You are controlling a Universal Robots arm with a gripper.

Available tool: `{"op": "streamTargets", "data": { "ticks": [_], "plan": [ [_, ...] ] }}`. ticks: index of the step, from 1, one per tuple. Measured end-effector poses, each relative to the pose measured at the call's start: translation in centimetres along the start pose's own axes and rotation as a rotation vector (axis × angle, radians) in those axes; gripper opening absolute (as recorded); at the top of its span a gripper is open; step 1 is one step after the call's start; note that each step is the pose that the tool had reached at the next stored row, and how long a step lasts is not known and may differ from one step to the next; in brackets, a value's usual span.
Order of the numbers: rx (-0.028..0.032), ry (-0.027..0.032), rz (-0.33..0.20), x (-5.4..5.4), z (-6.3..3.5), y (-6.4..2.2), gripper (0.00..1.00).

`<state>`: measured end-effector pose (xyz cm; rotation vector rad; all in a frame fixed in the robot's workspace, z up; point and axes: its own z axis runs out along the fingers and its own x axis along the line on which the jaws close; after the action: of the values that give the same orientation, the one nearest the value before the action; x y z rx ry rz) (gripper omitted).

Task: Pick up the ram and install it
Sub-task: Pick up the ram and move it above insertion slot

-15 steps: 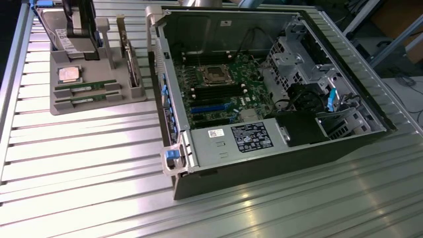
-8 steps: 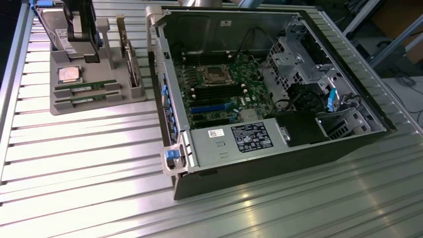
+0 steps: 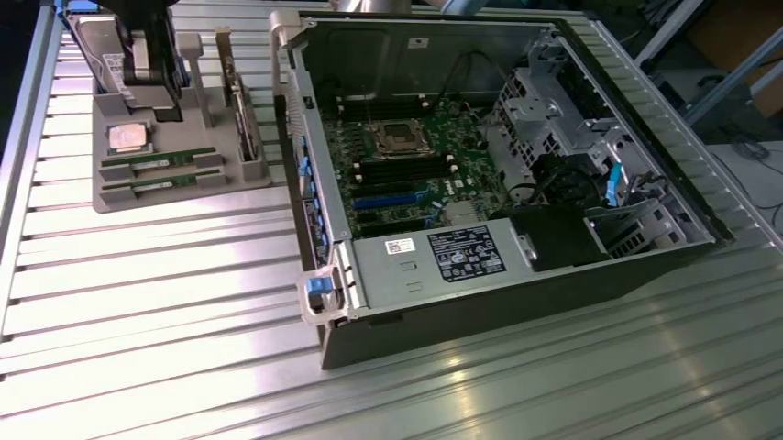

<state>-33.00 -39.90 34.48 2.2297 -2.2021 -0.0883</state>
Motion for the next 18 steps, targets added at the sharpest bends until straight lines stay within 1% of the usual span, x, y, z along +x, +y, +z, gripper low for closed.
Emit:
{"op": "streamTargets", "data": {
  "ticks": [7,18],
  "plan": [
    [0.0001,-0.0010,0.000,0.0,0.50,0.11,0.36],
    [0.0001,-0.0053,0.000,0.0,1.22,0.22,0.36]
  ]
}}
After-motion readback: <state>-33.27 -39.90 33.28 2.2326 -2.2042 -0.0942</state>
